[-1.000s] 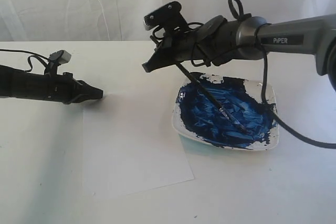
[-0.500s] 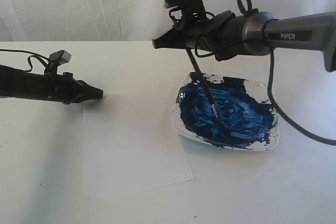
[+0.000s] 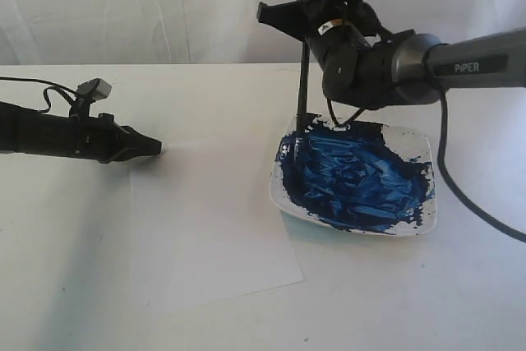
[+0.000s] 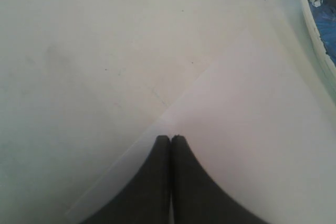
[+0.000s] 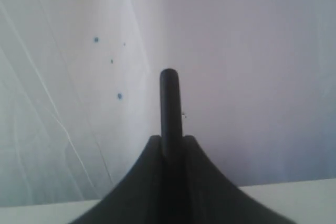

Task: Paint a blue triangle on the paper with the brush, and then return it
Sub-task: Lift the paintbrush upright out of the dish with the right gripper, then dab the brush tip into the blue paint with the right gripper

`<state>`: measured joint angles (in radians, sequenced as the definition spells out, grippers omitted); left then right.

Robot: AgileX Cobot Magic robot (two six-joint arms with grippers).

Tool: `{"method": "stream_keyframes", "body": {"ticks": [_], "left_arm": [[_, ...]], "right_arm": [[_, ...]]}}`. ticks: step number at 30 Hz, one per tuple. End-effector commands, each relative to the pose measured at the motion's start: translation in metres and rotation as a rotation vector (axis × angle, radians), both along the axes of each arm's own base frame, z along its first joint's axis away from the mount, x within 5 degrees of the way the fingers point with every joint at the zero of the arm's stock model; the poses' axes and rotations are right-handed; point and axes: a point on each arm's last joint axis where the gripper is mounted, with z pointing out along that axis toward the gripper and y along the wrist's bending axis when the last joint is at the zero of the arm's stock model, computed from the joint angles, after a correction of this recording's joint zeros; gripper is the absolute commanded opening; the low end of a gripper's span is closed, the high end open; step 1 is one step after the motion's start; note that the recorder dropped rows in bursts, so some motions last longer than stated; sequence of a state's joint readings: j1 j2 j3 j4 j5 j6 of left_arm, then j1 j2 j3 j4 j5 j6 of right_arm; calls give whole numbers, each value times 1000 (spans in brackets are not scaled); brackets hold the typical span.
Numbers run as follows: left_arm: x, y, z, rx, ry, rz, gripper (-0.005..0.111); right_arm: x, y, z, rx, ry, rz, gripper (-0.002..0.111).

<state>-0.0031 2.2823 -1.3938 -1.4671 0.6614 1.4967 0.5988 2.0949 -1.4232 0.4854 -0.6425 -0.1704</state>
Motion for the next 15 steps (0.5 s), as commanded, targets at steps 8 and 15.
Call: {"method": "stream_keyframes", "body": {"ticks": [8,15], "left_arm": [[-3,2,-8,34,17,-15,0],[-3,2,-8,34,17,-15,0]], "right_arm": [[-5,-55,-26,290,-55,-141,0],[1,-73,-29,321,-58,-185,0]]}}
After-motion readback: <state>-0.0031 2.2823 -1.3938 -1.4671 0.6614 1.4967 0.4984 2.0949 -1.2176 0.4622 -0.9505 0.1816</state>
